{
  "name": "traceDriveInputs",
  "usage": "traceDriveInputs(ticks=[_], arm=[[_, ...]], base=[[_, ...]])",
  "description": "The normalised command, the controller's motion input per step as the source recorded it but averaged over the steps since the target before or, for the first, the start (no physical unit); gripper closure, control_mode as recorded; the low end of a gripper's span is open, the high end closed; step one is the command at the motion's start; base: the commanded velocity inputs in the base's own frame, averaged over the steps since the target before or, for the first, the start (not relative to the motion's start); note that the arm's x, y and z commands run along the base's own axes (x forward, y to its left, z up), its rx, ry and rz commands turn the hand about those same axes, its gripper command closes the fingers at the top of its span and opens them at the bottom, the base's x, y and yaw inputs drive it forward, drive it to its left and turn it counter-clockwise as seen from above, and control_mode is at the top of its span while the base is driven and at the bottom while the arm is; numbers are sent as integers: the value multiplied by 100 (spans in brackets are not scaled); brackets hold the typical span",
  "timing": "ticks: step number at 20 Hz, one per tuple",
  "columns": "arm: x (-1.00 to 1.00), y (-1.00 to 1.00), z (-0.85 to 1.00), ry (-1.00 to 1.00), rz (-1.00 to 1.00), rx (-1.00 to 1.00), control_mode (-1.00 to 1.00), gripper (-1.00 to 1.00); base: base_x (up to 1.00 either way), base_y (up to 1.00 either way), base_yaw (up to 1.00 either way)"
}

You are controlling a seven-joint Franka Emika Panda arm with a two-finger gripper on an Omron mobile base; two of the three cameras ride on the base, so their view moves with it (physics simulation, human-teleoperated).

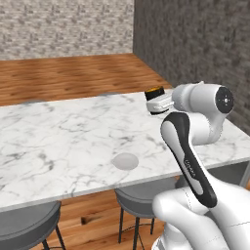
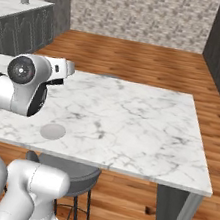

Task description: Pick the cup of tea, navigate to the dining table, and place it on the saucer.

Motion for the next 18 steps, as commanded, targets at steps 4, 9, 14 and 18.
traceDriveInputs(ticks=[4,9,14,18], arm=[[0,0,0,0,0,0,100,100],[0,0,0,0,0,0,100,100],[55,0,0,0,7,0,-100,100],[89,0,-13,0,32,0,-100,100]], base=[[31,0,1],[0,0,0],[4,0,0],[0,0,0]])
